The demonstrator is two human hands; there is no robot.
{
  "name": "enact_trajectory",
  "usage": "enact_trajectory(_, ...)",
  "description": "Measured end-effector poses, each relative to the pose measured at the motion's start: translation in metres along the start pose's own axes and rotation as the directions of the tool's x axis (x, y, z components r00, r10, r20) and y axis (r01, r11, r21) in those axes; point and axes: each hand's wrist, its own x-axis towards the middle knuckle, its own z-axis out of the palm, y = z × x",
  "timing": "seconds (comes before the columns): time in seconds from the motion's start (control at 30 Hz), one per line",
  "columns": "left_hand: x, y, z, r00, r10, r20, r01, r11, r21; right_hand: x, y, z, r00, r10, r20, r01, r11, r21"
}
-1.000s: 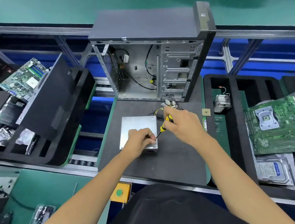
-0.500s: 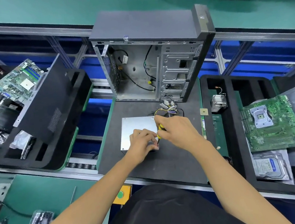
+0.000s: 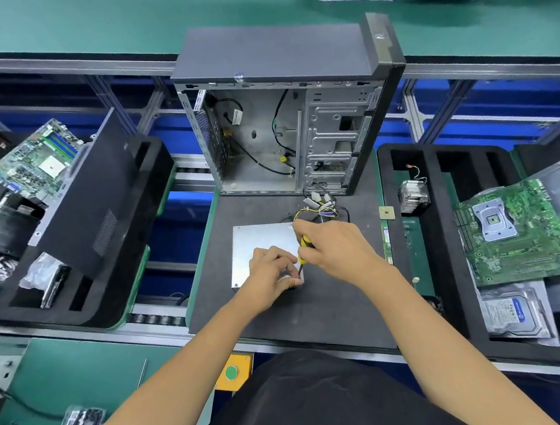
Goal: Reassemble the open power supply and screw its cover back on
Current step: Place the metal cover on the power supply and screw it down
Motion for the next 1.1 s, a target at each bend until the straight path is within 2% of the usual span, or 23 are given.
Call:
enact_trajectory(0.4,0.001,0.002,-0.003,1.000,-0.004,0.008,0.004,1.000,-0.018,-0.001,0.000,0.004,0.999,-0.045,-0.028,0.043,0.996,-0.077)
enact_trajectory(0.57,-0.002,0.001,-0.004,1.000,0.027,-0.008,-0.027,0.998,-0.050,0.000,0.000,0.004,1.000,-0.013,-0.006,0.013,0.999,-0.038)
enact_trajectory(0.67,-0.004,0.002,-0.003,0.998,0.045,-0.040,-0.047,0.996,-0.075,0.001,-0.001,0.003,1.000,0.016,0.005,-0.016,0.999,-0.045)
enact_trajectory(0.8,-0.005,0.008,-0.002,0.993,-0.004,-0.116,-0.011,0.992,-0.127,0.001,-0.004,0.002,1.000,0.024,0.007,-0.023,0.997,-0.070)
enact_trajectory(0.9,-0.005,0.010,-0.002,0.995,-0.011,-0.100,0.000,0.994,-0.110,-0.002,-0.006,-0.002,0.999,-0.036,-0.004,0.035,0.994,-0.103)
enact_trajectory(1.1,-0.005,0.007,-0.002,0.996,0.040,-0.079,-0.044,0.998,-0.050,-0.004,-0.005,-0.011,0.988,-0.154,-0.001,0.153,0.987,-0.053)
